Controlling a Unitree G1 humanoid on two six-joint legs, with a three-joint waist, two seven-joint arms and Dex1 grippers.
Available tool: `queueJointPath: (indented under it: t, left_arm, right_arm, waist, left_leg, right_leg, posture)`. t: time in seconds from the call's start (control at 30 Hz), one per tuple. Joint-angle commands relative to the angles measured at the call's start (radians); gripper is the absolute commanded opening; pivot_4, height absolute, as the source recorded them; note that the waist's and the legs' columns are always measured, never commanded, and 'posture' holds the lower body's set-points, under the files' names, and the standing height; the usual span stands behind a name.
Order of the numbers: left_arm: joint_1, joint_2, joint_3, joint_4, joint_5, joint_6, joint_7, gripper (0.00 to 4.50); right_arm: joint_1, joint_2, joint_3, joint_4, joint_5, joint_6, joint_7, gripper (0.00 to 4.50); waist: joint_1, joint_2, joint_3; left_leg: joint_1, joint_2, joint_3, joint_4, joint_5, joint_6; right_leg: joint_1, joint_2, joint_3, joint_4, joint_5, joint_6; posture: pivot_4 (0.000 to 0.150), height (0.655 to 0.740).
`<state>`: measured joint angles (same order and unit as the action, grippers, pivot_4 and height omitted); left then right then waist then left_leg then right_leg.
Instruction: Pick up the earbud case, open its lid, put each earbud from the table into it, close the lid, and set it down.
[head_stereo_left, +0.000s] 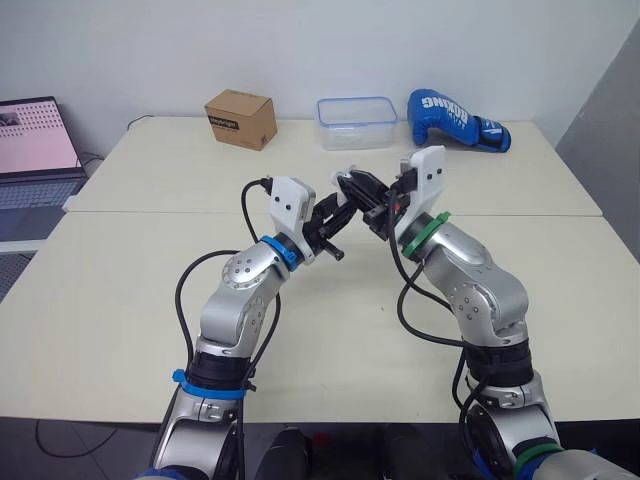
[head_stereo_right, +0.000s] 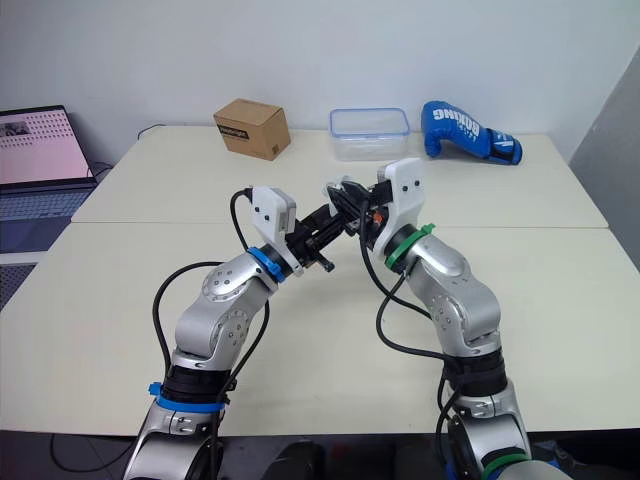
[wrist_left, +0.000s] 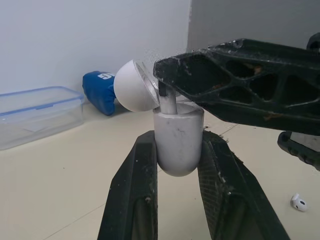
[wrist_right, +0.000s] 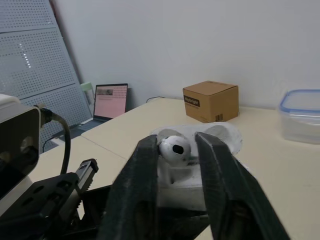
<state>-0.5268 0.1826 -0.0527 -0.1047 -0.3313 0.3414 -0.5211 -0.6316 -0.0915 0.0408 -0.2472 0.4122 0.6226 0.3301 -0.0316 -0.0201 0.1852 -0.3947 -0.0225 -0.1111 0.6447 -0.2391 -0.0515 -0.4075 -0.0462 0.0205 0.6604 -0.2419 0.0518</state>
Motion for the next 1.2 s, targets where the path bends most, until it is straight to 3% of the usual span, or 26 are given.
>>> queueJointPath:
  t: [0.03, 0.1, 0.43, 0.63, 0.83, 0.93, 1.07, 1.2]
  left_arm:
    - [-0.019, -0.008, -0.005, -0.048, -0.016, -0.025, -0.016, 0.72]
    - [-0.017, -0.009, -0.007, -0.052, -0.016, -0.023, -0.016, 0.72]
    - [-0.008, -0.007, -0.006, -0.053, -0.015, -0.024, -0.021, 0.72]
    - [0.019, 0.003, -0.005, -0.066, -0.015, -0.021, -0.03, 0.72]
    - [0.054, 0.033, 0.001, -0.079, -0.015, -0.021, -0.053, 0.72]
    - [0.069, 0.051, 0.008, -0.09, -0.019, -0.019, -0.06, 0.72]
    - [0.107, 0.092, 0.021, -0.119, -0.028, -0.01, -0.087, 0.72]
    - [0.146, 0.136, 0.024, -0.143, -0.033, -0.014, -0.116, 0.72]
  right_arm:
    - [-0.004, -0.001, -0.002, 0.006, -0.009, -0.01, -0.009, 2.33]
    - [-0.005, -0.005, -0.001, 0.006, -0.011, -0.011, -0.009, 3.03]
    - [0.0, -0.014, -0.003, -0.007, 0.011, -0.009, 0.013, 3.03]
    - [-0.023, -0.022, -0.091, -0.071, 0.169, 0.052, 0.058, 3.03]
    - [-0.098, -0.137, -0.236, -0.111, 0.35, 0.223, 0.016, 3.03]
    - [-0.048, -0.345, -0.205, -0.09, 0.273, 0.241, 0.124, 3.03]
    - [0.084, -0.716, -0.054, 0.019, 0.074, 0.132, 0.376, 3.03]
    - [0.154, -0.902, 0.01, 0.174, -0.019, -0.027, 0.61, 3.03]
  waist:
    - [0.0, 0.0, 0.0]
    - [0.0, 0.0, 0.0]
    - [0.0, 0.0, 0.0]
    - [0.0, 0.0, 0.0]
    - [0.001, 0.001, 0.0]
    - [0.003, 0.001, 0.0]
    - [0.006, 0.001, 0.001]
    - [-0.002, 0.002, 0.001]
  left_leg:
    - [0.0, 0.0, 0.0, 0.0, 0.0, 0.0]
    - [0.0, 0.0, 0.0, 0.0, 0.0, 0.0]
    - [0.0, 0.0, 0.0, 0.0, 0.0, 0.0]
    - [0.0, 0.0, 0.0, 0.0, 0.0, 0.0]
    - [-0.001, 0.0, 0.0, -0.001, 0.0, 0.0]
    - [-0.001, 0.0, 0.0, -0.001, 0.0, 0.0]
    - [-0.003, -0.002, 0.0, -0.001, 0.0, 0.001]
    - [-0.003, 0.0, 0.003, -0.002, -0.001, 0.001]
  right_leg:
    - [0.0, 0.0, 0.0, 0.0, 0.0, 0.0]
    - [0.0, 0.0, 0.0, 0.0, 0.0, 0.0]
    - [0.0, 0.0, 0.0, -0.001, 0.0, 0.0]
    - [0.0, 0.0, 0.0, -0.001, 0.0, 0.0]
    - [0.0, 0.0, 0.0, -0.001, 0.0, 0.0]
    - [0.0, 0.0, -0.001, -0.002, 0.0, 0.0]
    - [0.001, -0.002, -0.002, -0.007, -0.001, 0.001]
    - [0.001, -0.002, -0.001, -0.012, -0.001, 0.001]
  posture:
    - [0.15, 0.74]
    - [0.15, 0.74]
    - [0.15, 0.74]
    - [0.15, 0.74]
    - [0.15, 0.74]
    - [0.15, 0.74]
    - [0.15, 0.74]
    - [0.15, 0.74]
